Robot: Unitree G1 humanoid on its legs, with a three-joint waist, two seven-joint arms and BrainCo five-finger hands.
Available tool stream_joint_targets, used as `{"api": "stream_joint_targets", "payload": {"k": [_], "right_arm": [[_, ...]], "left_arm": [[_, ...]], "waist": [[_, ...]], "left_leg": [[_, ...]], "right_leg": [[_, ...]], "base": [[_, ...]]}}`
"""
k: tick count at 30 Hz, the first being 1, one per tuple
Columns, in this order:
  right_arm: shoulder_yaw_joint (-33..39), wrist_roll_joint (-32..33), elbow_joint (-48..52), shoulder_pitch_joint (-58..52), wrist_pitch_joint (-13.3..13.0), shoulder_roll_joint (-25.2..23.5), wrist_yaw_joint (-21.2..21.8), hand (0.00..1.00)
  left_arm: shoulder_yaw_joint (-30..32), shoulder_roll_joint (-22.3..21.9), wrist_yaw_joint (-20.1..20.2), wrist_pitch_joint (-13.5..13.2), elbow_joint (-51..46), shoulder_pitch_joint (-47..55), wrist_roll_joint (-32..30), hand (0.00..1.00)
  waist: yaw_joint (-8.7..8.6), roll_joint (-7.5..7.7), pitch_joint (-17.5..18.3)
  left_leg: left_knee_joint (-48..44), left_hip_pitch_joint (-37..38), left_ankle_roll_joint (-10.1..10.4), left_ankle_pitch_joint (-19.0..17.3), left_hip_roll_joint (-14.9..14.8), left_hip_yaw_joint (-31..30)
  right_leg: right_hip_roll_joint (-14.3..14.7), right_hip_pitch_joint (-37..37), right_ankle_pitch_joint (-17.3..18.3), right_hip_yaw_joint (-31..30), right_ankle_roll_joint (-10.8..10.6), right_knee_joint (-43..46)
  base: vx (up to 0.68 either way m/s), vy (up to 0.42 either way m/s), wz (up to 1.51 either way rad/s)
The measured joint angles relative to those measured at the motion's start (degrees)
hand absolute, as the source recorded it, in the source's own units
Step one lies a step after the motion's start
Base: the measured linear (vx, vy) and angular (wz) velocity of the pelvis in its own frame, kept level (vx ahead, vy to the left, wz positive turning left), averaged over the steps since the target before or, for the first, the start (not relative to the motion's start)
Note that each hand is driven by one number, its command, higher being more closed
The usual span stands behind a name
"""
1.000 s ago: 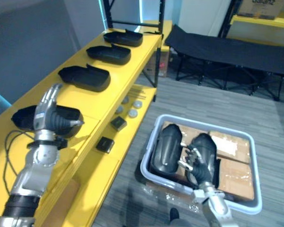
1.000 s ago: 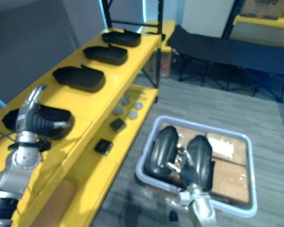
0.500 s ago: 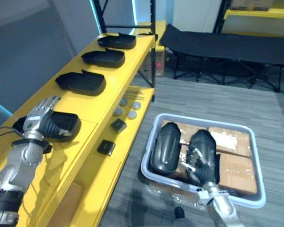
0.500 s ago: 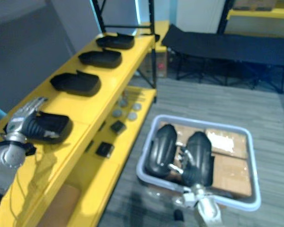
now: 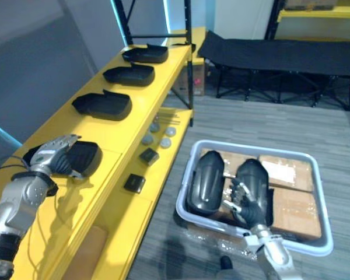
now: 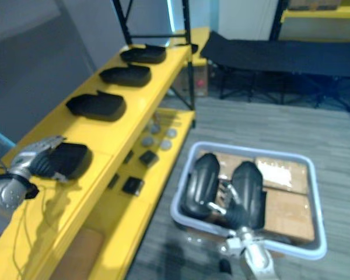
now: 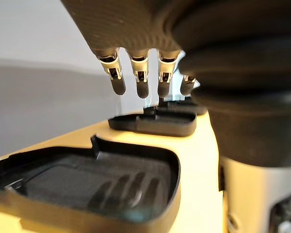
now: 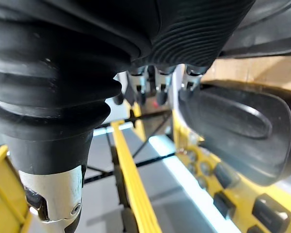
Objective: Walk over and take plastic housings, then place them on the shelf
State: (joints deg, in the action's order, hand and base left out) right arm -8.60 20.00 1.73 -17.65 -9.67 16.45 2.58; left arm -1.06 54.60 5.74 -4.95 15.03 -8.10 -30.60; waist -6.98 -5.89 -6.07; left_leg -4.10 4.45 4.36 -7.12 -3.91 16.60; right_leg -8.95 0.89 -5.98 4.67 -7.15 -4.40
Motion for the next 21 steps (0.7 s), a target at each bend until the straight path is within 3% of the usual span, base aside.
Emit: {"api": "stream_joint_targets", "payload": {"k": [4, 13, 16, 21], "right_arm": [[0.34, 0.08, 0.0, -0.01, 0.0, 0.55, 0.03, 0.0], [0.6, 0.22, 0.0, -0.02, 0.03, 0.89, 0.41, 0.0], [0.61, 0.22, 0.0, -0.04, 0.18, 1.03, 1.22, 0.0], [0.63, 0.21, 0.0, -0.09, 0.92, 1.05, 1.35, 0.0]], "left_arm": [[-0.05, 0.22, 1.82, 0.03, 1.32, -0.01, -2.01, 0.0], [-0.36, 0.22, 1.89, 0.29, 6.47, -0.01, -4.23, 0.0], [-1.5, 0.22, 1.92, 1.96, 7.9, -0.3, -4.29, 0.0], [-2.48, 0.13, 1.95, 2.17, 9.31, -0.66, -5.97, 0.0]], "waist": [[-0.03, -0.02, -0.01], [-0.14, -0.03, -0.02], [-0.15, -0.03, -0.02], [-0.22, 0.09, -0.1]], "left_leg": [[-0.35, -0.46, 0.0, 0.0, -0.07, -0.14], [-0.48, -0.52, 0.01, -0.01, -0.21, -0.04], [-0.48, -0.64, 0.01, -0.01, -0.21, 0.13], [-0.45, -0.68, 0.04, -0.03, -0.23, 0.34]], "right_leg": [[0.03, -0.21, -0.09, 0.02, 0.04, 0.0], [0.07, -0.49, -0.17, -0.01, 0.13, -0.01], [0.07, -0.7, -0.25, -0.07, 0.14, -0.01], [0.12, -0.84, -0.26, -0.19, 0.14, -0.01]], "base": [[0.0, 0.0, 0.0], [0.0, 0.0, 0.0], [0.0, 0.0, -0.01], [0.0, 0.0, 0.0]]}}
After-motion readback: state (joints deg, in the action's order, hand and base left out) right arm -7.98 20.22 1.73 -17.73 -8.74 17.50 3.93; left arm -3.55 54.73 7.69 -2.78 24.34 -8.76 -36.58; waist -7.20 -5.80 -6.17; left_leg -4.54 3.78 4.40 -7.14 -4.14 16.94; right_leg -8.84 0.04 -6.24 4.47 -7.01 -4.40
